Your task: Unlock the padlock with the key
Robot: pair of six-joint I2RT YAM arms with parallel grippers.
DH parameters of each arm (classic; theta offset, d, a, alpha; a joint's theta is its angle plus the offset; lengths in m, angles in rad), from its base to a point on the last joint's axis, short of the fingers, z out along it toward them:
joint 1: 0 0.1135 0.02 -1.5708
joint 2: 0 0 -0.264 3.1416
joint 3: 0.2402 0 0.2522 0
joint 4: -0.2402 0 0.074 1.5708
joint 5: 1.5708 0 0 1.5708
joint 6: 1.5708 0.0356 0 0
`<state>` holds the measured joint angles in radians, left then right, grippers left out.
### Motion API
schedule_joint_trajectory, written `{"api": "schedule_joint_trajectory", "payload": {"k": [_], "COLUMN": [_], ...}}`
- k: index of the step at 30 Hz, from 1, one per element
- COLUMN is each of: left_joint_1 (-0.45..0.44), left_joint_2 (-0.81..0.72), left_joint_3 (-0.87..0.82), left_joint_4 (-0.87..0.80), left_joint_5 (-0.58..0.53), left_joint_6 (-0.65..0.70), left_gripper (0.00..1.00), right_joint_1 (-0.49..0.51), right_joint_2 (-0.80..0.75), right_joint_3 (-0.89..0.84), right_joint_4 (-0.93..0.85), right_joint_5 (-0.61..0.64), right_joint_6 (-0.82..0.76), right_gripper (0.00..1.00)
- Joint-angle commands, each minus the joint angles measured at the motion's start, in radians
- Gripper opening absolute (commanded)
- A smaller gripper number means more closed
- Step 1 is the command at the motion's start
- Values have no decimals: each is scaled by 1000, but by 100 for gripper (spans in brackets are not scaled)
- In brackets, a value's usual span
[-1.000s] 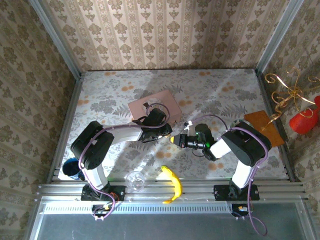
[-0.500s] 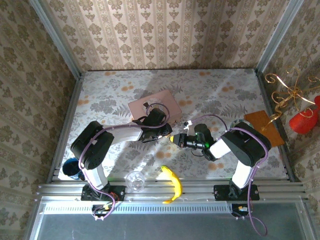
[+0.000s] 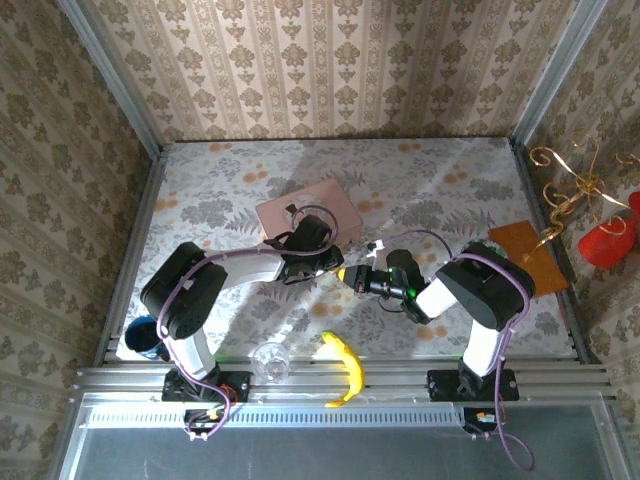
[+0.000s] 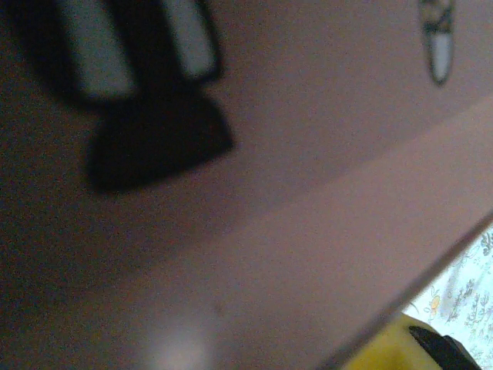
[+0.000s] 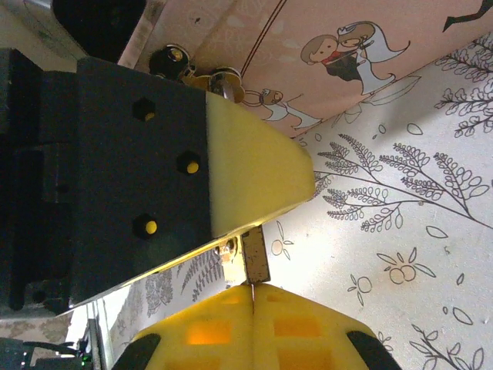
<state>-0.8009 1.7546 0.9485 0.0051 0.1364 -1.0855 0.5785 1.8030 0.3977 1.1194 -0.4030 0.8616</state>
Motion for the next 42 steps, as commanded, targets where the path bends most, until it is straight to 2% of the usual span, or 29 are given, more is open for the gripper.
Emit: {"api": "schedule_joint_trajectory", "payload": {"k": [1, 8, 18, 22, 23, 24, 29, 38, 42], "left_joint_1": [-15, -14, -12, -12, -11, -10, -7, -1, 5], "left_joint_2": [-40, -43, -49, -50, -52, -52, -53, -55, -48], "left_joint_3": [-1, -5, -14, -21, -22, -23, -20, -20, -20], "left_joint_4": [5, 12, 30, 36, 39, 39, 37, 36, 43], "left_joint_5": [45, 46, 40, 31, 29, 29, 25, 23, 46], "left_joint_6": [-9, -4, -11, -19, -20, -22, -24, -29, -50], "left_gripper": [0, 0, 0, 0, 0, 0, 0, 0, 0], "right_joint_1": [10, 11, 11, 11, 11, 11, 12, 32, 129], "right_joint_2": [5, 13, -15, -46, -57, -70, -164, -404, -538], "right_joint_3": [24, 13, -2, -6, -7, -7, -12, -24, 15], "right_joint_4": [126, 163, 74, 8, -10, -40, -176, -512, -766], "right_joint_5": [113, 171, 184, 191, 193, 195, 225, 340, 543], "right_joint_6": [13, 65, 65, 40, 33, 25, -38, -215, -348], "right_gripper": [0, 0, 0, 14, 24, 36, 46, 48, 46]}}
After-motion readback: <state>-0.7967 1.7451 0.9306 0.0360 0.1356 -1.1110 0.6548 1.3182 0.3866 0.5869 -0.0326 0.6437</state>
